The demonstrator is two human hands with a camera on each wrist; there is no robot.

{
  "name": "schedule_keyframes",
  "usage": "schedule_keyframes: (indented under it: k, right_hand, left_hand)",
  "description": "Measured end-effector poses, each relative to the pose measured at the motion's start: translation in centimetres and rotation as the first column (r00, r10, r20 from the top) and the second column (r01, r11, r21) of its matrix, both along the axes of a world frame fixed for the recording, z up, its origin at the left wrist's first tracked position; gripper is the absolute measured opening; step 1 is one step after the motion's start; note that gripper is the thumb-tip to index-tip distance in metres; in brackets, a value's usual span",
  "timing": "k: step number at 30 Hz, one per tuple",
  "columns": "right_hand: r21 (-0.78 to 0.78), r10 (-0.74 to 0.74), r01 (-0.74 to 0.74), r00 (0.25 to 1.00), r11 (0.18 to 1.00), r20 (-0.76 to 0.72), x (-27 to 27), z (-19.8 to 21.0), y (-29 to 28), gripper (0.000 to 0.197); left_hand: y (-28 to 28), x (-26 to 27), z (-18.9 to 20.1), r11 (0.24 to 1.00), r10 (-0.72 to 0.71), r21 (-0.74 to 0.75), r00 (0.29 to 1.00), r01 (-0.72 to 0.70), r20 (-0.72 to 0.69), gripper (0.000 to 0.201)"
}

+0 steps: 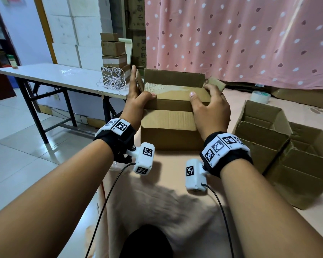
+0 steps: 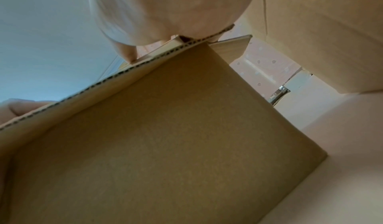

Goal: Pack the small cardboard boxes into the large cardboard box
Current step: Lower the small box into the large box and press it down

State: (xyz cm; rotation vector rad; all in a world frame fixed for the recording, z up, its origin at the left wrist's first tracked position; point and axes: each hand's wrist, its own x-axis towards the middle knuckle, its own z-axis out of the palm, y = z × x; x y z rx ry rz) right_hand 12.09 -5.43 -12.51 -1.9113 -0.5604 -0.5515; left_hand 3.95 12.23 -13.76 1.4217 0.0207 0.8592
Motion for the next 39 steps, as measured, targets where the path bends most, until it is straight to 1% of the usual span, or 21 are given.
schedule_keyframes:
  k: [7, 10, 12, 16, 18, 21, 26, 29, 31, 35, 39]
  right_hand:
    - [-0.024, -0.027, 0.027, 1.0, 0.999, -0.015, 0.1, 0.1, 0.1, 0.043]
    - [-0.026, -0.038, 0.037, 0.999, 0.999, -0.027, 0.1, 0.0, 0.2, 0.039]
    - [-0.033, -0.068, 0.067, 0.998, 0.997, -0.017, 0.2, 0.0, 0.2, 0.036]
    - [-0.053, -0.098, 0.099, 0.995, 0.994, 0.01, 0.7, -0.3, 0.6, 0.033]
    - [-0.087, -0.104, 0.105, 0.994, 0.991, 0.01, 0.9, -0.4, 0.6, 0.03]
    - [-0.178, -0.121, 0.121, 0.993, 0.977, 0.007, 1.0, -0.3, 0.6, 0.027]
    - [-0.28, -0.135, 0.134, 0.991, 0.95, 0.015, 1.0, -0.1, 0.6, 0.031]
    - [-0.341, -0.151, 0.155, 0.988, 0.927, 0.039, 1.2, -0.1, 0.7, 0.035]
    - [-0.375, -0.156, 0.163, 0.987, 0.913, 0.047, 1.2, 0.0, 0.7, 0.037]
    - [-0.409, -0.146, 0.154, 0.988, 0.899, 0.051, 0.8, -0.1, 0.6, 0.039]
    - [-0.432, -0.135, 0.147, 0.989, 0.89, 0.059, 0.8, -0.1, 0.7, 0.039]
  left_hand:
    - [-0.2, 0.0, 0.1, 1.0, -0.001, 0.015, 1.0, 0.001, 0.018, 0.093]
    - [-0.2, -0.1, 0.0, 0.999, 0.02, 0.03, 1.0, -0.02, 0.011, 0.089]
    - [-0.1, 0.0, -0.2, 0.998, 0.04, 0.055, 0.999, -0.041, 0.013, 0.086]
    - [0.1, 0.2, -0.6, 0.997, 0.045, 0.057, 0.999, -0.046, 0.013, 0.079]
    - [0.0, 0.2, -0.5, 0.998, 0.039, 0.048, 0.999, -0.039, 0.005, 0.074]
    - [0.1, 0.1, -0.6, 0.998, 0.027, 0.06, 0.999, -0.025, -0.022, 0.072]
    - [0.3, 0.1, -0.5, 0.997, 0.029, 0.074, 0.999, -0.025, -0.046, 0.072]
    - [0.6, 0.3, -0.7, 0.994, 0.022, 0.108, 0.997, -0.014, -0.079, 0.069]
    - [0.9, 0.3, -0.9, 0.99, 0.049, 0.133, 0.995, -0.037, -0.092, 0.066]
    - [1.1, 0.6, -1.1, 0.961, 0.183, 0.231, 0.976, -0.152, -0.118, 0.062]
    - [1.1, 0.5, -1.0, 0.949, 0.222, 0.254, 0.967, -0.185, -0.124, 0.058]
